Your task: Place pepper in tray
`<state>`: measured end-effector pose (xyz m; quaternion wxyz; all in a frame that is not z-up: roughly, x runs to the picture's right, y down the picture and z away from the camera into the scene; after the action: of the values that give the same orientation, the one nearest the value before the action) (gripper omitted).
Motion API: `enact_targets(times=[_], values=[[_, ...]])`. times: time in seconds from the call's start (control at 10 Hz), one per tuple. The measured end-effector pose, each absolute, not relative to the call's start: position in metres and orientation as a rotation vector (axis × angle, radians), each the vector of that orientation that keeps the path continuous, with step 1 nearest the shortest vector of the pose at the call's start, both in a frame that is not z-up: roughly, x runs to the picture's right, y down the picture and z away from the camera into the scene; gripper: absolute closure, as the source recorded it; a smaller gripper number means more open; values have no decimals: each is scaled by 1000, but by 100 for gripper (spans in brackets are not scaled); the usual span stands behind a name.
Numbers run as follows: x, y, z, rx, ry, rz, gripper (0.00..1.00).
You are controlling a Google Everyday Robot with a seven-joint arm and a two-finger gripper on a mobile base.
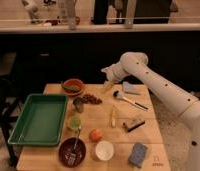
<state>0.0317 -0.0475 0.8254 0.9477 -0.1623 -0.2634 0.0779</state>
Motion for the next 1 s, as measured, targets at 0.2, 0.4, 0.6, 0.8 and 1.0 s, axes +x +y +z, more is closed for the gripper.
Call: enact_targets(times=[0.2,0.4,0.6,0.8,1.0], values=[[16,-52,835,-321,-538,156,20],[7,-55,843,-298,-527,185,20],[2,-56,845,-296,-529,188,20],[4,-56,845,-296,-528,190,20],[2,-56,845,-297,-530,188,20]])
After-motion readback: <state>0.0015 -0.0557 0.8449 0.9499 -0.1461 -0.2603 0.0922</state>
